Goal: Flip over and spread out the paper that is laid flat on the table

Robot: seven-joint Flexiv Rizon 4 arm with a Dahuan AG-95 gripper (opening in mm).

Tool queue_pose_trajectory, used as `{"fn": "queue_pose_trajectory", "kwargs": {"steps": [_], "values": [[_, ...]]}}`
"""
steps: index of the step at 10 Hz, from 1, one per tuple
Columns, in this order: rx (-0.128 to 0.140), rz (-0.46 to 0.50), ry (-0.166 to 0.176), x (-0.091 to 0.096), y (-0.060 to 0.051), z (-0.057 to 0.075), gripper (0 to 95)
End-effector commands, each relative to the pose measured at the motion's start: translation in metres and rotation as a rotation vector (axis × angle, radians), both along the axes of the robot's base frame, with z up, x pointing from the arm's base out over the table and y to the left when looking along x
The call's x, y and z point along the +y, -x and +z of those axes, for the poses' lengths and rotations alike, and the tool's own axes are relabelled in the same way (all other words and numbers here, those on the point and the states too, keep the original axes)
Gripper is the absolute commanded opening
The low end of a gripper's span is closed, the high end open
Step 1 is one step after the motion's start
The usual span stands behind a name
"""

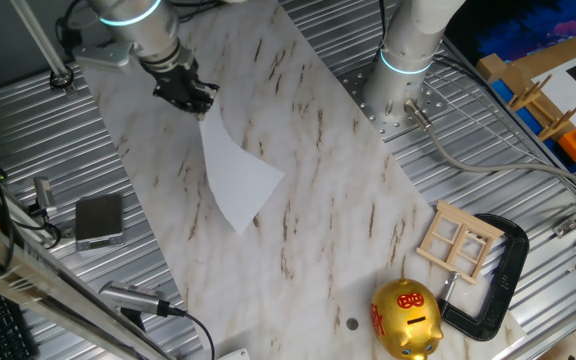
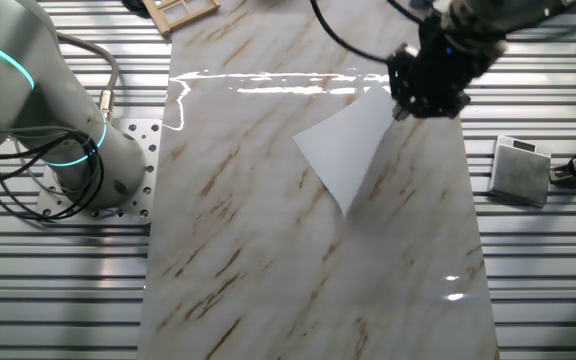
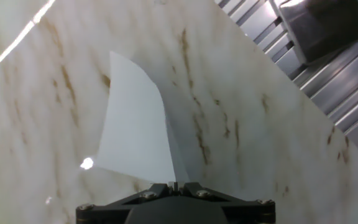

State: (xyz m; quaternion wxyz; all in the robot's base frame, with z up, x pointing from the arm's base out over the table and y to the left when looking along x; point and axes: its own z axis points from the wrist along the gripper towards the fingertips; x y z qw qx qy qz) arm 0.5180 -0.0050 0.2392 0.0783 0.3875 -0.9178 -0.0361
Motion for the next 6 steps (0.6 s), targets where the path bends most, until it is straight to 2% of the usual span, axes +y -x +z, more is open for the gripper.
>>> {"fn": "queue_pose_trajectory", "kwargs": {"steps": [1, 3, 6], "values": [[-0.004, -0.004, -0.004, 0.001, 0.006, 0.005, 0.0], [-0.003, -0.014, 0.002, 0.006, 0.011, 0.017, 0.0], [-0.003, -0.012, -0.002, 0.012, 0.011, 0.027, 0.0]]}}
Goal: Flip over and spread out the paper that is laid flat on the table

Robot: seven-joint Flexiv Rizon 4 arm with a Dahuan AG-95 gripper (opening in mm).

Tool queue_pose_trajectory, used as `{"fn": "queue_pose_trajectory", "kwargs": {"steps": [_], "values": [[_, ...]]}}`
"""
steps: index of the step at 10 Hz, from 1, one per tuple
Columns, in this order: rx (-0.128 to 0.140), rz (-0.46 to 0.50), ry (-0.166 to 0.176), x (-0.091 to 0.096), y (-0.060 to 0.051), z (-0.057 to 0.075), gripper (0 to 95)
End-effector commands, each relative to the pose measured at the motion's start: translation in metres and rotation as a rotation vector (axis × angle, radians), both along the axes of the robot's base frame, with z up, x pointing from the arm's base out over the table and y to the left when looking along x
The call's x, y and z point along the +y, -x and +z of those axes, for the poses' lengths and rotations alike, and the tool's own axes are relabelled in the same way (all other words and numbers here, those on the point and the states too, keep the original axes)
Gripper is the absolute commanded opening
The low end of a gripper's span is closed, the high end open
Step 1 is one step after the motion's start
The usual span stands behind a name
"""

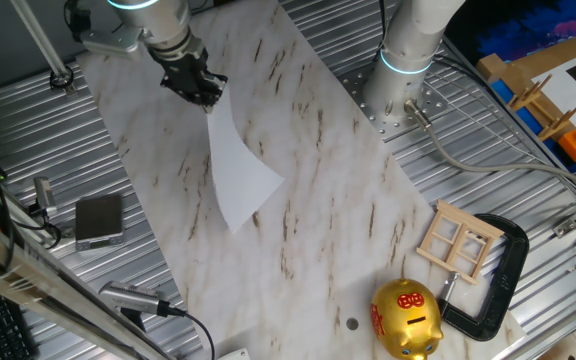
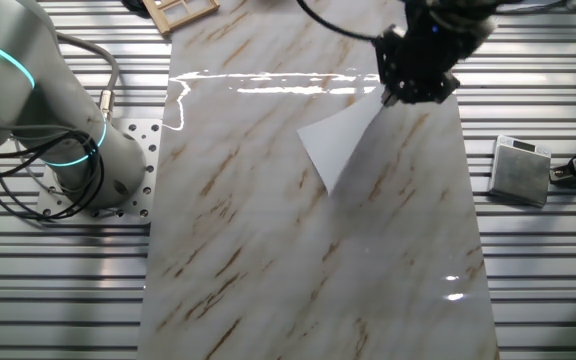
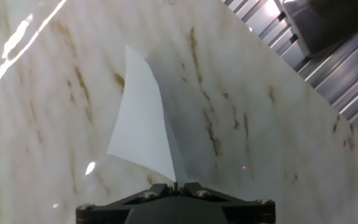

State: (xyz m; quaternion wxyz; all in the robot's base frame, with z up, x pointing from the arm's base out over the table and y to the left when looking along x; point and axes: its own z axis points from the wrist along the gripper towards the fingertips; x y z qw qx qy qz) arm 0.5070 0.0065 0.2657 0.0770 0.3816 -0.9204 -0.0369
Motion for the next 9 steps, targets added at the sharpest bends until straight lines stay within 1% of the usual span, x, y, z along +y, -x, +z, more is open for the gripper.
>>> {"fn": "queue_pose_trajectory", "kwargs": {"steps": [1, 2, 4, 6, 8, 9], "values": [[-0.002, 0.002, -0.006, 0.0014, 0.0002, 0.0026, 0.0], [-0.001, 0.003, 0.0, 0.0025, 0.0023, 0.0046, 0.0], [-0.002, 0.016, -0.007, 0.0018, 0.0027, 0.0048, 0.0], [-0.005, 0.074, -0.023, 0.0018, 0.0027, 0.0048, 0.0], [-0.007, 0.109, -0.029, 0.0018, 0.0027, 0.0048, 0.0], [-0.007, 0.114, -0.027, 0.0018, 0.0027, 0.0048, 0.0]]}}
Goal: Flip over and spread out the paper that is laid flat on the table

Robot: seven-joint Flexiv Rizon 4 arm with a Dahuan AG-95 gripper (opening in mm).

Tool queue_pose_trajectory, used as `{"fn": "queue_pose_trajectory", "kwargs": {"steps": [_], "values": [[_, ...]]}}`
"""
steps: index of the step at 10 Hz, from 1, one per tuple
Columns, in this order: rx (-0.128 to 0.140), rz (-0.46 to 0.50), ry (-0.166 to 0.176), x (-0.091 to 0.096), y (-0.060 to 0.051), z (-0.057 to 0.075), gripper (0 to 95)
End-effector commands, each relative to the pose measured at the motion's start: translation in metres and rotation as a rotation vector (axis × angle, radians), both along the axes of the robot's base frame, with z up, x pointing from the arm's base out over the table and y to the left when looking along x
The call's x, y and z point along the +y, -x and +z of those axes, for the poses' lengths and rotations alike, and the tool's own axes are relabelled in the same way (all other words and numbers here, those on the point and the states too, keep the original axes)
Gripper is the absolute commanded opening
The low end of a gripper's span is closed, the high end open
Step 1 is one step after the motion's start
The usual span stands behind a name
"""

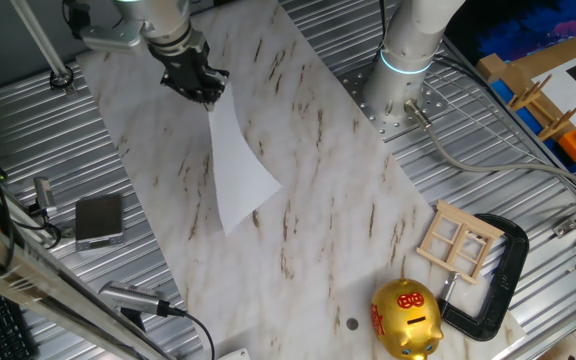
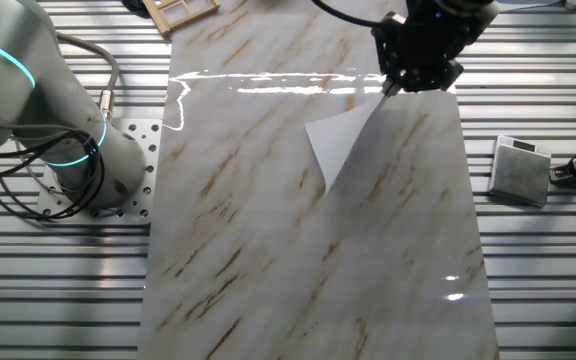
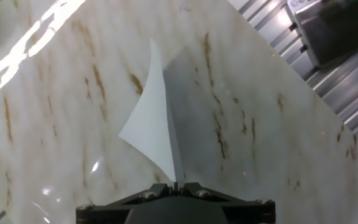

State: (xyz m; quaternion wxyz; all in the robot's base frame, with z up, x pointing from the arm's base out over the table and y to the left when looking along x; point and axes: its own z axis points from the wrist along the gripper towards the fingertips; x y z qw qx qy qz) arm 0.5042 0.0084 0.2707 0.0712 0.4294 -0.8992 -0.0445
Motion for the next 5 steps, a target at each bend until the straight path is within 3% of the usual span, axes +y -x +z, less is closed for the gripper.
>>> {"fn": "queue_pose_trajectory", "kwargs": {"steps": [1, 3, 5], "values": [[-0.002, 0.017, -0.001, 0.0, 0.0, 0.0, 0.0], [0.001, 0.01, -0.007, 0.002, 0.003, 0.006, 0.0], [0.003, -0.001, 0.005, 0.015, 0.018, 0.03, 0.0]]}}
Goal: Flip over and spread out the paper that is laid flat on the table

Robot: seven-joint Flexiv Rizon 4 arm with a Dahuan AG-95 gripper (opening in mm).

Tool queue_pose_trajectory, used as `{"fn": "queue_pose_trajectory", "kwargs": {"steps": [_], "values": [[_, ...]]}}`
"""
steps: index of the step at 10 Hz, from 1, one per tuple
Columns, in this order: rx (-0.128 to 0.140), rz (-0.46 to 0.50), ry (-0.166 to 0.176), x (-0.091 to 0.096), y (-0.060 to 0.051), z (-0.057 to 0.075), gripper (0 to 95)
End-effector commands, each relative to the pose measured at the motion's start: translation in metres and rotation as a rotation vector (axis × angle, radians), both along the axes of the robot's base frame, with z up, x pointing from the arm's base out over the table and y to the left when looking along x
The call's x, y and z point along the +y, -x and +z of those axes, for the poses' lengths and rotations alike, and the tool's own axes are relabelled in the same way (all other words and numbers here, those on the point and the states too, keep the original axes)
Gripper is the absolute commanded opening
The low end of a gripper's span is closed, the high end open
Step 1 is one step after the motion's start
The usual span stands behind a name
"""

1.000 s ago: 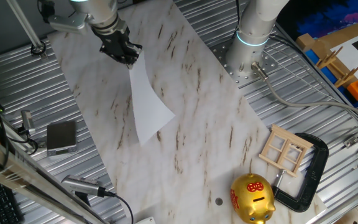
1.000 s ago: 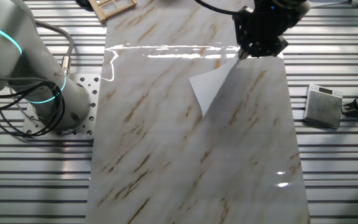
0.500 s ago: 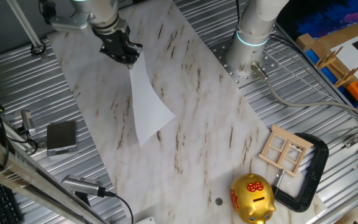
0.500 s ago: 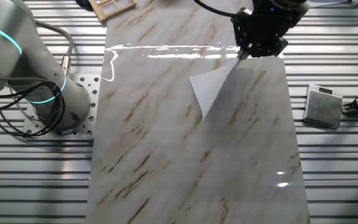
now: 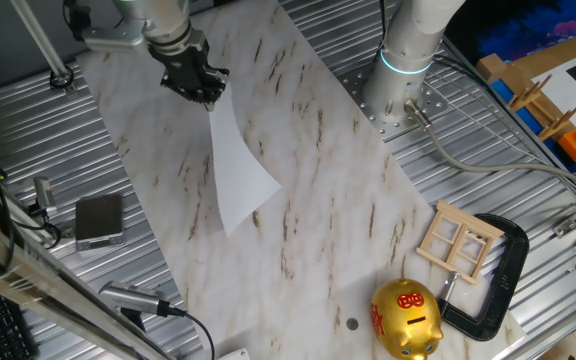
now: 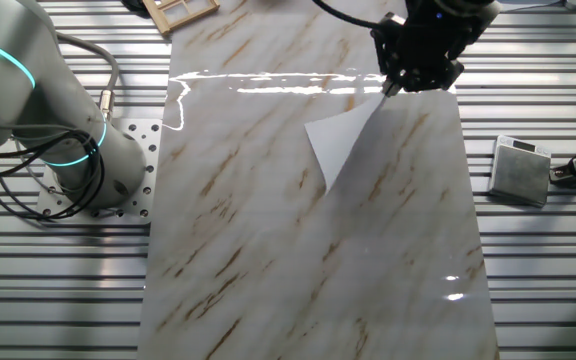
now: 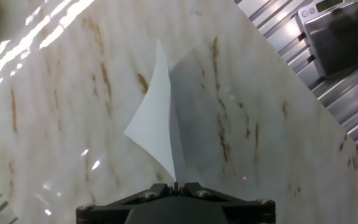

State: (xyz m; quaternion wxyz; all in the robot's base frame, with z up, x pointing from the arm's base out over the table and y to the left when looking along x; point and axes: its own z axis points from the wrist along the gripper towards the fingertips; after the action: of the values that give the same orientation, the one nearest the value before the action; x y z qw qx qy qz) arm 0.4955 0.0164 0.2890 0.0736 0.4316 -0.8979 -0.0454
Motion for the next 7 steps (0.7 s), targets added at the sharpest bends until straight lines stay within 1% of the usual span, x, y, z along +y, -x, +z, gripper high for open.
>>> {"fn": "queue_pose_trajectory", "kwargs": {"steps": [1, 2, 3, 5, 7], "values": [[-0.003, -0.018, 0.005, 0.012, 0.015, 0.021, 0.0], [-0.002, -0.044, 0.012, 0.02, 0.023, 0.032, 0.0], [-0.003, -0.05, 0.015, 0.021, 0.025, 0.035, 0.0], [0.0, -0.049, 0.008, 0.014, 0.024, 0.039, 0.0], [-0.001, -0.047, 0.005, 0.013, 0.021, 0.038, 0.0]]}}
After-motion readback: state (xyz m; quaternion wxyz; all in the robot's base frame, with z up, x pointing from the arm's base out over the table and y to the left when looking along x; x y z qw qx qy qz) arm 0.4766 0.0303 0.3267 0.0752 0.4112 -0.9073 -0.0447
